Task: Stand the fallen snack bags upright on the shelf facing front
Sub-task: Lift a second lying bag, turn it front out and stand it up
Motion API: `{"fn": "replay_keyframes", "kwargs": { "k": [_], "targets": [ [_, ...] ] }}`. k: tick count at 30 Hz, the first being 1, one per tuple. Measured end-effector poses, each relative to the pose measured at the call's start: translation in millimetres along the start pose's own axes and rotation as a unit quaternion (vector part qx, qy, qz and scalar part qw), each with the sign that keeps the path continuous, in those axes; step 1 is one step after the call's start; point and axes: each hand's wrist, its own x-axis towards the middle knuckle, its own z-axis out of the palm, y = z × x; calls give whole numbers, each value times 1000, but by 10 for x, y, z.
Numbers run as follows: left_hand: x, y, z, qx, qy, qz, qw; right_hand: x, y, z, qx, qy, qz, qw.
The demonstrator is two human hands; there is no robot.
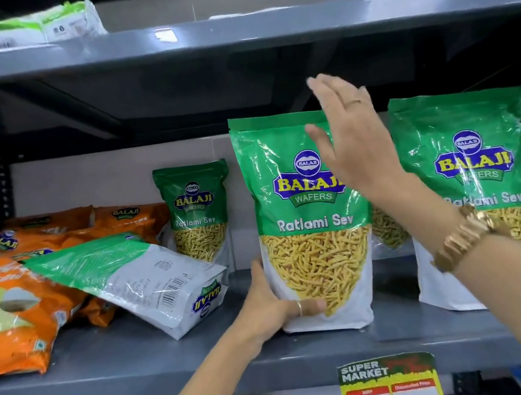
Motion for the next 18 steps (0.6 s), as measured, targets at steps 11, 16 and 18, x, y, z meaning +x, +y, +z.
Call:
{"fn": "replay_keyframes", "kwargs": {
  "k": [11, 16, 18],
  "targets": [
    [10, -16, -28, 40, -23, -27, 999, 693, 1, -90, -40, -167, 1, 985],
    [18, -35, -23, 38, -34, -15, 999, 489, 89, 30, -87, -182, 32, 979],
    [26, -58, -33, 28, -39, -12, 999, 527, 83, 28, -60, -139, 24, 988]
  ]
}}
